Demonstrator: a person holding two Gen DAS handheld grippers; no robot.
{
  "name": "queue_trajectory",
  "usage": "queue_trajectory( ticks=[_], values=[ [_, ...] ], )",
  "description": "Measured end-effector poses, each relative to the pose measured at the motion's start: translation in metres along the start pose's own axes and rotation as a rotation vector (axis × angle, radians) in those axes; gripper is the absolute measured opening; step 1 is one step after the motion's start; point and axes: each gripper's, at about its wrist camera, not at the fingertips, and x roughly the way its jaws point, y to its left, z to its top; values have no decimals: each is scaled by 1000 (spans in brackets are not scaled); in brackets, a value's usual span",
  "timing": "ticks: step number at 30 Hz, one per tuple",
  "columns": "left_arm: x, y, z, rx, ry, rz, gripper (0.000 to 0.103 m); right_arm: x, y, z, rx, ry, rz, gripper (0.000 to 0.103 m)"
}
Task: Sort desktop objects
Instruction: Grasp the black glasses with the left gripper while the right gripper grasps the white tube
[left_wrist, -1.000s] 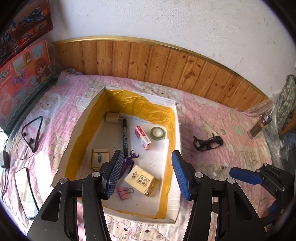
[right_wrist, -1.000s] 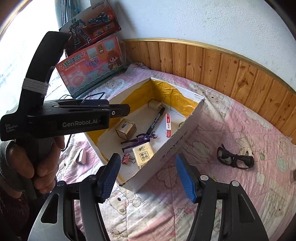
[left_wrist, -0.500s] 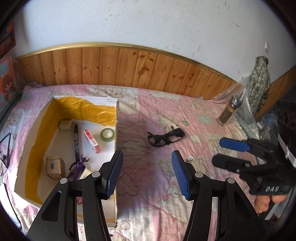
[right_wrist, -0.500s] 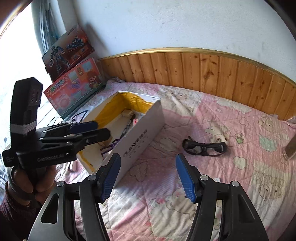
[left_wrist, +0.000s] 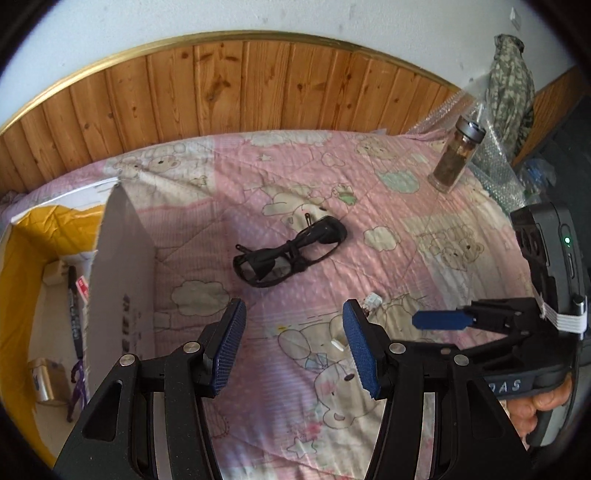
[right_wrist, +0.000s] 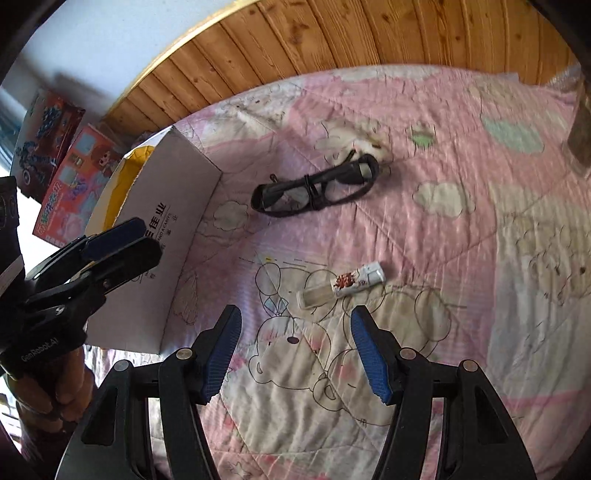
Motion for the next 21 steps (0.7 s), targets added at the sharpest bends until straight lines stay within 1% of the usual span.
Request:
queue_trajectory(
  ticks=[4, 9, 11, 12, 14, 16, 17, 18, 19, 20, 21],
  values=[
    [51, -2, 23, -1, 35, 13, 58, 25, -17, -2, 92, 40, 12, 58],
    [105, -4, 36, 23, 99, 30, 58, 45, -30, 6, 139, 43, -17, 58],
    [122, -4, 38, 26, 121, 40, 58, 54, -30, 8, 130, 54, -24, 58],
    [125, -5, 39, 36, 94, 61, 60, 59, -29, 8, 119, 58, -40, 58],
    [131, -3, 41, 30, 85, 73, 60, 61, -22, 11, 67, 28, -68, 58],
    [137, 3, 42, -20, 107, 30, 59, 64, -15, 13, 15, 12, -98, 58],
    [141, 8, 42, -53, 135, 13, 58, 65, -13, 14, -5, 6, -106, 58],
    [146, 13, 40, -83, 163, 15, 44, 66, -10, 14, -30, 5, -119, 53],
    [146, 14, 38, -88, 149, 28, 36, 67, -7, 15, -65, 7, -149, 41],
    [146, 16, 37, -94, 155, 8, 33, 66, -5, 16, -96, 1, -165, 38],
    [144, 18, 36, -110, 155, -11, 27, 65, -7, 17, -105, 7, -151, 31]
  ],
)
